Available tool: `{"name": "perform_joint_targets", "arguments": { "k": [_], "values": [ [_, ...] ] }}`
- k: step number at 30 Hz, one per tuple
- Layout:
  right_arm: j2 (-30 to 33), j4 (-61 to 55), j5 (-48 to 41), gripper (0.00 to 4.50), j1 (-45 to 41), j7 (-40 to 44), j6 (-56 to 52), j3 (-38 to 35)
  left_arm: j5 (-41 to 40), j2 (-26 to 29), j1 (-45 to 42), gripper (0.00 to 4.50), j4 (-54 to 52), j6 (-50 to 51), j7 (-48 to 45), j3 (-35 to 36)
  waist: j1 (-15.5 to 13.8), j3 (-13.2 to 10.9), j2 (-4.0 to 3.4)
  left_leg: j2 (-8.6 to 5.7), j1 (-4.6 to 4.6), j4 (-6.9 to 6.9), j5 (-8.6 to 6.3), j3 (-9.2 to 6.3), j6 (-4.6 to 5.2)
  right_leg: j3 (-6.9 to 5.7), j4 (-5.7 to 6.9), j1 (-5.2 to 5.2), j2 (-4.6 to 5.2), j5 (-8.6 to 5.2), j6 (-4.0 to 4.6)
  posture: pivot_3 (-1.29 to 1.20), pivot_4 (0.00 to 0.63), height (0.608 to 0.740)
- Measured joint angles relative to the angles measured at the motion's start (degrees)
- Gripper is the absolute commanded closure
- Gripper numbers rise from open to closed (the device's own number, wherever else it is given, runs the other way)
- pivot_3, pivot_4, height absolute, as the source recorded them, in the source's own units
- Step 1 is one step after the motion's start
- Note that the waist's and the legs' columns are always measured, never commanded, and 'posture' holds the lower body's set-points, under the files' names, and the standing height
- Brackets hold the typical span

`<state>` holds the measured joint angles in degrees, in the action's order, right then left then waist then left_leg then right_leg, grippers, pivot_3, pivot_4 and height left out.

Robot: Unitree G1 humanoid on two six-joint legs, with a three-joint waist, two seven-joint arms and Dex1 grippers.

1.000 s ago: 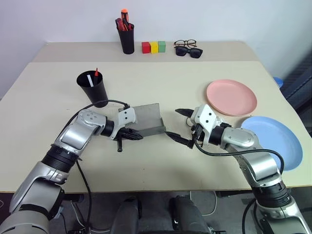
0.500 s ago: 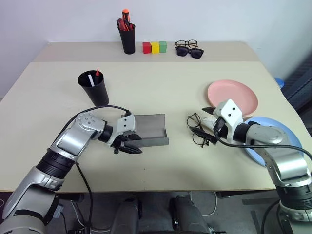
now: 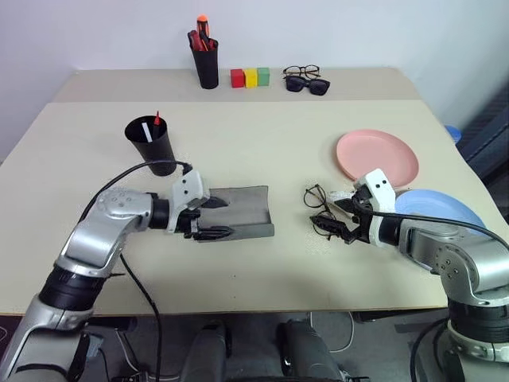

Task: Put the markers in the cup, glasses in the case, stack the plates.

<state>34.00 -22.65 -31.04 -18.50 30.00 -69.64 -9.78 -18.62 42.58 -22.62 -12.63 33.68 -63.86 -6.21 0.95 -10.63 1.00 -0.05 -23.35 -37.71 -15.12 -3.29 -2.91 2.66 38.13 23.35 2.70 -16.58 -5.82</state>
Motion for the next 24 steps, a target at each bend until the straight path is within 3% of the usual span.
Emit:
{"name": "perform_joint_targets", "arguments": {
  "k": [16,19,24],
  "values": [
    [-0.3,10.4,-0.7,0.0,-5.6,0.0,-1.2,2.5,-3.8,1.4,8.8,1.02,-7.4,3.3,7.4,5.0,0.0,0.0,-0.01,0.01,-0.01,-0.03,-0.02,0.02,0.04,-0.01,-0.01,-0.01,0.0,0.0,0.0,0.0,0.15,0.74],
    [-0.2,10.5,-0.7,1.24,-5.7,0.1,-1.3,2.6,-4.5,1.4,9.0,0.97,-7.9,3.4,8.1,5.0,0.0,0.0,-0.01,0.01,-0.01,-0.03,-0.02,0.02,0.04,-0.01,-0.01,-0.01,0.0,0.0,0.0,0.0,0.15,0.74],
    [-0.2,10.6,-0.7,3.93,-6.7,0.0,-1.3,2.7,-5.0,1.4,9.2,0.97,-8.4,3.6,9.2,5.0,0.0,0.0,-0.01,0.01,-0.01,-0.03,-0.02,0.01,0.04,-0.01,-0.01,-0.01,-0.01,0.0,0.0,0.0,0.15,0.74]
  ]
}}
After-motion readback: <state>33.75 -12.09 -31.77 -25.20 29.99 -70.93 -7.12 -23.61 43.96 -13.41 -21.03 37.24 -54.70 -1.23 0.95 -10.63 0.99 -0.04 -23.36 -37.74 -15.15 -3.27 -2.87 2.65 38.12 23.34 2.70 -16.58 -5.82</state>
